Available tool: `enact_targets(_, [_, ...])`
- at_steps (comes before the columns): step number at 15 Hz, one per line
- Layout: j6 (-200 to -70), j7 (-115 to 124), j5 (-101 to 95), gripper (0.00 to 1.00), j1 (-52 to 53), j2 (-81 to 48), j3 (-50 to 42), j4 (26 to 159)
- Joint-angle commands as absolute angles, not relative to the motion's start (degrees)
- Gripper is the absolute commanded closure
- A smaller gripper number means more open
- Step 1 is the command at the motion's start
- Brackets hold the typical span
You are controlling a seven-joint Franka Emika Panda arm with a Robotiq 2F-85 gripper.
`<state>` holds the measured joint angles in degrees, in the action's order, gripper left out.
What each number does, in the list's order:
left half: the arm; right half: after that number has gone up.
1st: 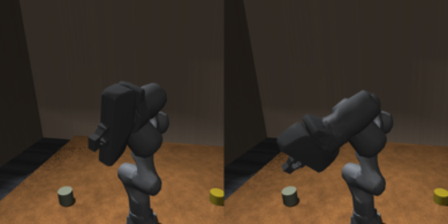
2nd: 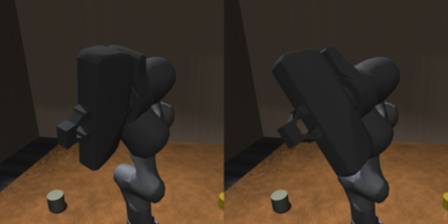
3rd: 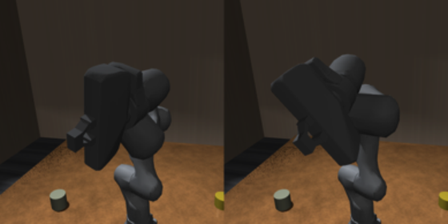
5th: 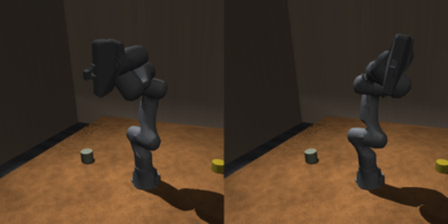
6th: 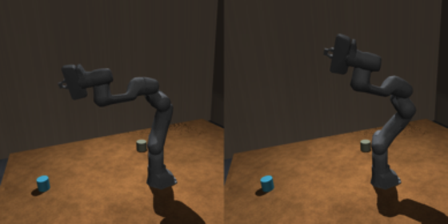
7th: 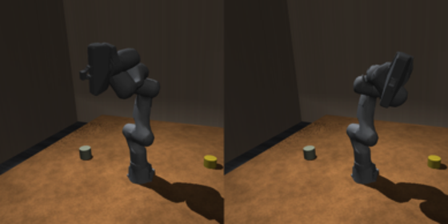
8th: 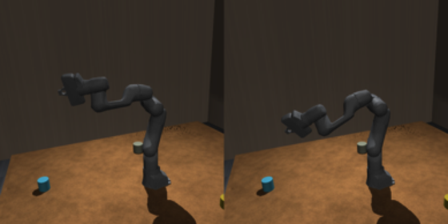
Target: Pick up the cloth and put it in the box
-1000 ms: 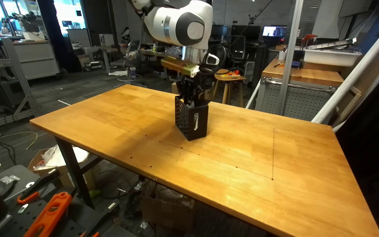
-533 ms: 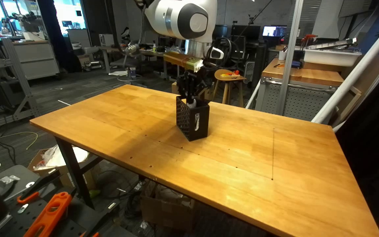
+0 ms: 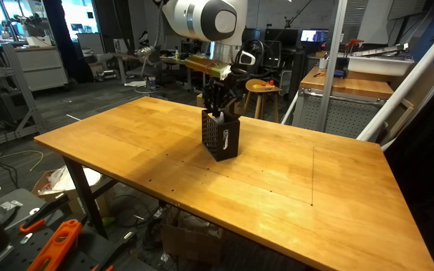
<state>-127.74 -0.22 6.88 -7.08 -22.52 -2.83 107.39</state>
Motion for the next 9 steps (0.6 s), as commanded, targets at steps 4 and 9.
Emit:
enact_targets(4, [-130.37, -1.28, 6.97, 0.89, -7.09, -21.97, -3.10, 109.39])
enact_targets(9, [-132.89, -1.60, 7.62, 0.89, -7.48, -23.65, -2.98, 108.75])
